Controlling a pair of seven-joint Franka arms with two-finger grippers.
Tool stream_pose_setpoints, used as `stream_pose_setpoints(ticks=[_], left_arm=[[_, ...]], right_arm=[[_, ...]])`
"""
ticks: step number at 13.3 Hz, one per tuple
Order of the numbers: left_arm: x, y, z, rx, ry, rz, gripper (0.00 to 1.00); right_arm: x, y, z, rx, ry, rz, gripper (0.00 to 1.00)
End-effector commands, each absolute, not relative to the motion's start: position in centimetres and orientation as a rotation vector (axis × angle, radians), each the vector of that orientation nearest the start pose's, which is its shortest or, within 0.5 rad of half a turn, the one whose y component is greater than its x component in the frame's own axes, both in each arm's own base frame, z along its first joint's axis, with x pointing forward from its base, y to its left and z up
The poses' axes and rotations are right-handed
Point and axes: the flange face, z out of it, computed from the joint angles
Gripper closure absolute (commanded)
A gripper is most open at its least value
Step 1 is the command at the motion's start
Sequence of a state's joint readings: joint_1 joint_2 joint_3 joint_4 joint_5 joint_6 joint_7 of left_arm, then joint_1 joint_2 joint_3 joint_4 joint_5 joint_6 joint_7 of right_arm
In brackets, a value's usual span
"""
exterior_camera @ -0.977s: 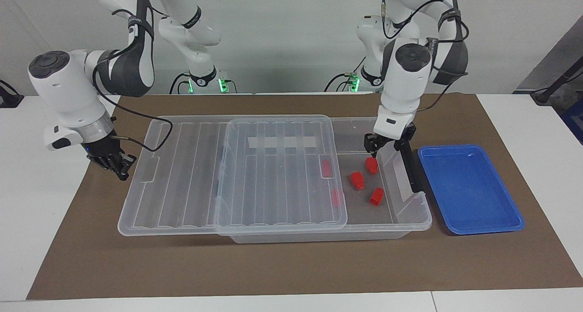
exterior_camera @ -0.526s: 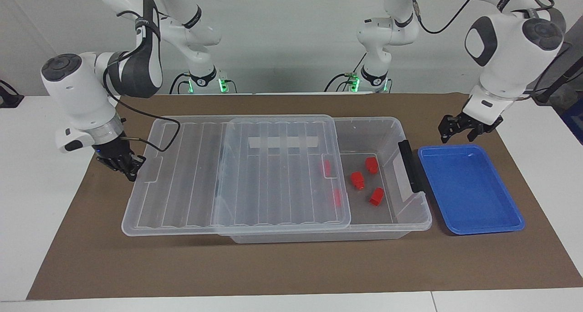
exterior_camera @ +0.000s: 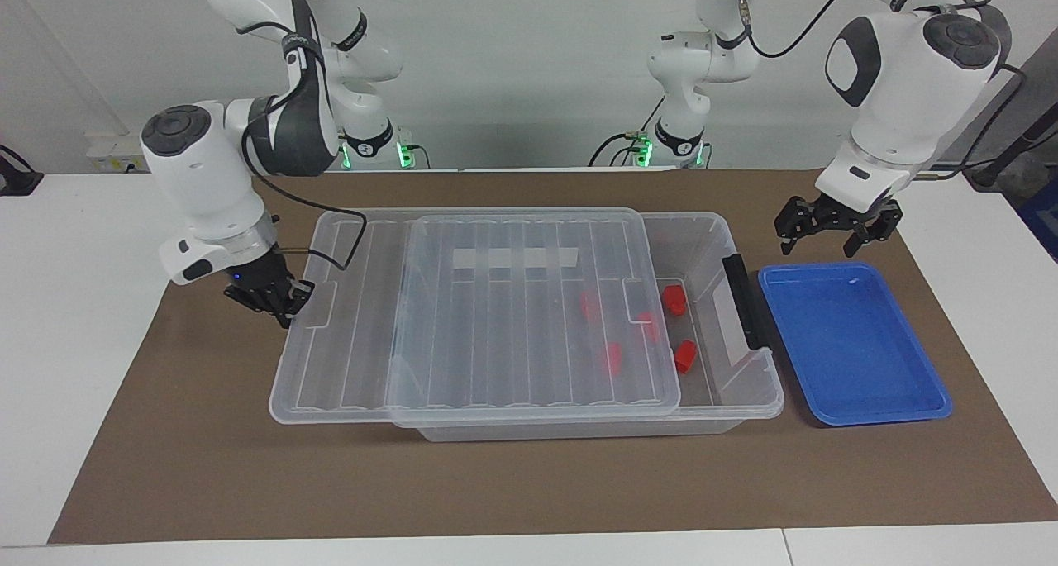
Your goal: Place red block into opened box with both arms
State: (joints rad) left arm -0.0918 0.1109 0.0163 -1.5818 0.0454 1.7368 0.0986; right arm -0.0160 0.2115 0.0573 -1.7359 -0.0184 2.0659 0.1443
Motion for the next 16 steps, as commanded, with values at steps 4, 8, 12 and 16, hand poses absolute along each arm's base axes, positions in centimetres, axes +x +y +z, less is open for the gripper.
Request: stream_pose_setpoints(ticks=[4, 8, 12, 16], left_arm=[[59.2, -3.8, 61.0, -3.054, 0.347, -0.131, 0.0], [59.3, -6.6, 62.2, -3.038, 0.476, -0.091, 0.0], [58.0, -3.5, 63.4, -3.095, 0.457, -0.086, 0.0], [57.4, -2.6, 63.1, -3.088, 0.514, -0.083, 0.0]], right_arm=[[61.6, 7.9, 45.9, -3.117, -0.017, -0.161, 1.0], [60.8, 11.0, 46.0, -3.116, -0.089, -0.143, 1.0], [60.1, 12.6, 45.7, -3.114, -0.131, -0.133, 1.0], [60.2, 12.7, 45.7, -3.111, -0.143, -0.149, 1.0]])
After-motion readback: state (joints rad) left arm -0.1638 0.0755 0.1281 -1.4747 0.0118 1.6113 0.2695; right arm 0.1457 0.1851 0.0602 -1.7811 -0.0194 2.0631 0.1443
